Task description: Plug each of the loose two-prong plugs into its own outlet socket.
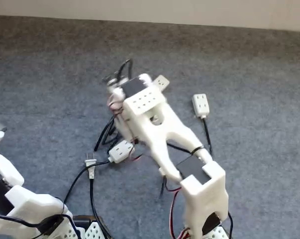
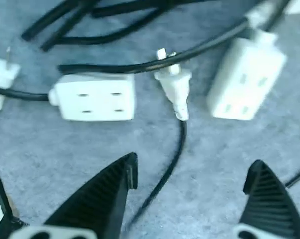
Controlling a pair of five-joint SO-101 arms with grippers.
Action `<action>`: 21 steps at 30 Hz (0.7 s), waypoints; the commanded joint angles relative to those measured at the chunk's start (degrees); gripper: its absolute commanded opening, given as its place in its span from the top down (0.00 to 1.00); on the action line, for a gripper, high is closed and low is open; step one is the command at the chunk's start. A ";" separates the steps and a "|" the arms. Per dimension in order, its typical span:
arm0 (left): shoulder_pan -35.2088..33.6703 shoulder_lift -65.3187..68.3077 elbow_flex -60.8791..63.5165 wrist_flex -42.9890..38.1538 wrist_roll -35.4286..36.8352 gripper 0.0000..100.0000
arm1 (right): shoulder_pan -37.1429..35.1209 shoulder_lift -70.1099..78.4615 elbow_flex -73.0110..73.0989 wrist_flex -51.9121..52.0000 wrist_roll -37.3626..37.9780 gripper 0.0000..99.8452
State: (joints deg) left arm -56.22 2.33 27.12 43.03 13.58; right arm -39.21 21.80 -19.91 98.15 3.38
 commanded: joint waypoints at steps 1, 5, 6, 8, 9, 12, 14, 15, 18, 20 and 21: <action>0.57 -0.31 -0.13 -0.88 -1.67 0.70 | 3.82 -1.80 -2.33 1.10 0.70 0.66; 0.84 -0.31 -0.13 -0.88 -1.67 0.70 | 3.12 -2.51 6.73 -7.25 4.84 0.66; 0.75 -0.31 -0.13 -0.88 -1.67 0.70 | 2.77 -2.95 9.19 -10.33 4.31 0.66; 0.48 -0.31 -0.13 -0.88 -1.76 0.70 | 2.51 -4.18 12.97 -15.96 2.20 0.66; 0.48 -0.31 -0.13 -0.88 -1.76 0.70 | 2.51 -4.44 14.64 -17.63 0.97 0.66; 0.57 -0.31 -0.13 -0.88 -1.76 0.70 | 1.98 -4.70 18.15 -18.51 1.05 0.66; 0.84 -0.31 -0.13 -0.88 -1.76 0.70 | 1.01 -4.97 19.03 -15.34 2.29 0.66; 0.92 -0.31 -0.13 -0.88 -1.76 0.70 | 0.04 -4.97 19.03 -14.64 2.20 0.66; 0.92 -0.22 -0.04 -0.88 -1.76 0.70 | -1.71 -5.05 18.95 -16.31 2.20 0.66; 0.66 -0.22 -0.04 -0.88 -1.76 0.70 | -2.42 -4.97 19.30 -17.98 2.20 0.66; 0.48 -0.22 -0.04 -0.88 -1.76 0.70 | -2.59 -4.97 19.47 -18.95 2.02 0.66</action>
State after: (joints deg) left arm -56.22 2.33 27.30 43.03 12.18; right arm -40.62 21.19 -0.48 81.63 5.05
